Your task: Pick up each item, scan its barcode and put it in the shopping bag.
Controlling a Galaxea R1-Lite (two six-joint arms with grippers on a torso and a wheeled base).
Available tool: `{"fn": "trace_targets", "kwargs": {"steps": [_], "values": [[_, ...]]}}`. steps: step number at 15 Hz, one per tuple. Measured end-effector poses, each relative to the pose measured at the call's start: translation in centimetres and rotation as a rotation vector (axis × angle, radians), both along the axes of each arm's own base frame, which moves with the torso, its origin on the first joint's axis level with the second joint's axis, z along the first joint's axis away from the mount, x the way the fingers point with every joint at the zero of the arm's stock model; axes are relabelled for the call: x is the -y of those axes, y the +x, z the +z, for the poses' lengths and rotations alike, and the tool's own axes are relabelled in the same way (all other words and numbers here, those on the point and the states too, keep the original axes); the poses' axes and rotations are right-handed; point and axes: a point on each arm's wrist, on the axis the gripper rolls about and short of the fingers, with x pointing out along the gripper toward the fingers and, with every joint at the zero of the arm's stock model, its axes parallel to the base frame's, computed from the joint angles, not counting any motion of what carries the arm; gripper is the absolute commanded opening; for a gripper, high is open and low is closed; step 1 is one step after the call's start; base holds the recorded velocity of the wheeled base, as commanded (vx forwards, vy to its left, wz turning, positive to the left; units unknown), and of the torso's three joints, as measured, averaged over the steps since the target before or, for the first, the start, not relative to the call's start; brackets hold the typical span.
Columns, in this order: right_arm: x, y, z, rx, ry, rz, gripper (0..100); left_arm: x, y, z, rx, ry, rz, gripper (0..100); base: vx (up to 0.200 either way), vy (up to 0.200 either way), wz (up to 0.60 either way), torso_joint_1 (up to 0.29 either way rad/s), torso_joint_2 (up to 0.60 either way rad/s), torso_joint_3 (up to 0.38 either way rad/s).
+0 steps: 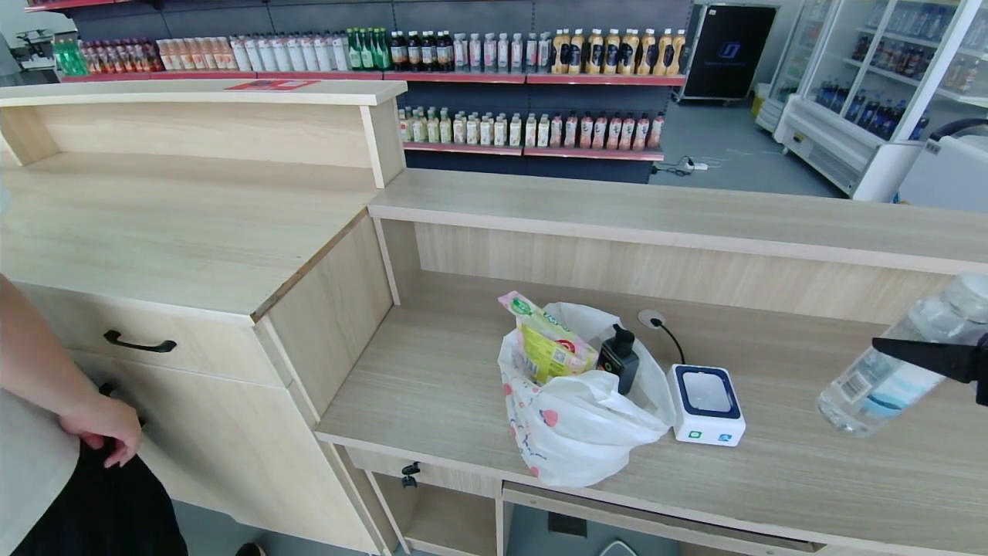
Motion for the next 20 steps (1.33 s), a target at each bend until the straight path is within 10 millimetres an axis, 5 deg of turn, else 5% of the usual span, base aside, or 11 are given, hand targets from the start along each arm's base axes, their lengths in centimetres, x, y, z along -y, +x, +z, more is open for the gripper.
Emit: {"fn": "trace_targets", "kwargs": {"steps": [10,15,20], "values": [[0.1,-1.7,2.4,-0.051,-0.105,-0.586,0,0.0,0.0,0.0,0.0,0.0,0.0,100,0.0,0.0,0.0,0.0,0.0,0.0],[-2.2,-0.7,4.0,0.086,-0.141,-0.618,0,0.0,0.0,0.0,0.0,0.0,0.0,100,0.0,0.0,0.0,0.0,0.0,0.0],[-6.5,0.5,4.0,0.238,-0.036,-0.517,0,0.0,0.0,0.0,0.0,0.0,0.0,100,0.0,0.0,0.6,0.0,0.0,0.003]]}}
